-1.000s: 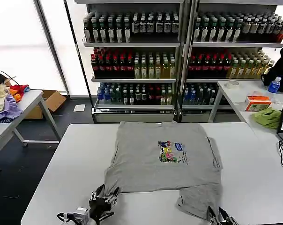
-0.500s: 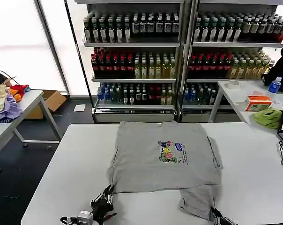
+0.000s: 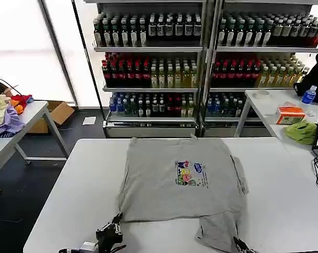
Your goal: Fold and organize the clothes.
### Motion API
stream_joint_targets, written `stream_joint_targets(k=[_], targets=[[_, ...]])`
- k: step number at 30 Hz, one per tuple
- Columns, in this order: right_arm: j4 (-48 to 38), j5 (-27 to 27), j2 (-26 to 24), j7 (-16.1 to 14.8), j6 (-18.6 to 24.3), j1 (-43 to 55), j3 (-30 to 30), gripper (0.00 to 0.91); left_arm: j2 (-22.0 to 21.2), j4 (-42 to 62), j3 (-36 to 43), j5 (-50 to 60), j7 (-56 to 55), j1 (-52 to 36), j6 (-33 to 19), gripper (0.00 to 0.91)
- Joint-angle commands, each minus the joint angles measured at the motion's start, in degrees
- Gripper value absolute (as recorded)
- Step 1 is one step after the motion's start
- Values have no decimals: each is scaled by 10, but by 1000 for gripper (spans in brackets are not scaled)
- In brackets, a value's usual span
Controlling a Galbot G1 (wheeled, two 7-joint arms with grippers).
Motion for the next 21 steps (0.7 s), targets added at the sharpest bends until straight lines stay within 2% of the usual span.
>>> stream_joint_targets(k=[1, 3, 5, 8, 10, 13, 21], targets=[[35, 18, 2, -58, 46, -44, 6, 0, 34, -88, -49, -38, -1, 65, 10, 30], [33, 33, 6, -50, 56, -33, 2, 0, 41, -94, -51, -48, 3, 60, 14, 30], [26, 60, 14, -26, 64, 7, -5, 0, 54, -90, -48, -61, 5, 31, 20, 30], [3, 65, 19, -3, 76, 72, -7, 0, 72, -67, -44, -93, 7, -28, 19, 30], [-20, 71, 35, 20, 71, 147, -4, 0, 82, -49, -42, -128, 8, -67, 18, 30], [-39, 101, 35, 34, 68, 225, 3, 0, 100, -19, -40, -155, 10, -118, 11, 30], [-122, 106, 18, 90, 51, 352, -10, 0, 117, 83, -11, -218, 23, -261, 32, 40]])
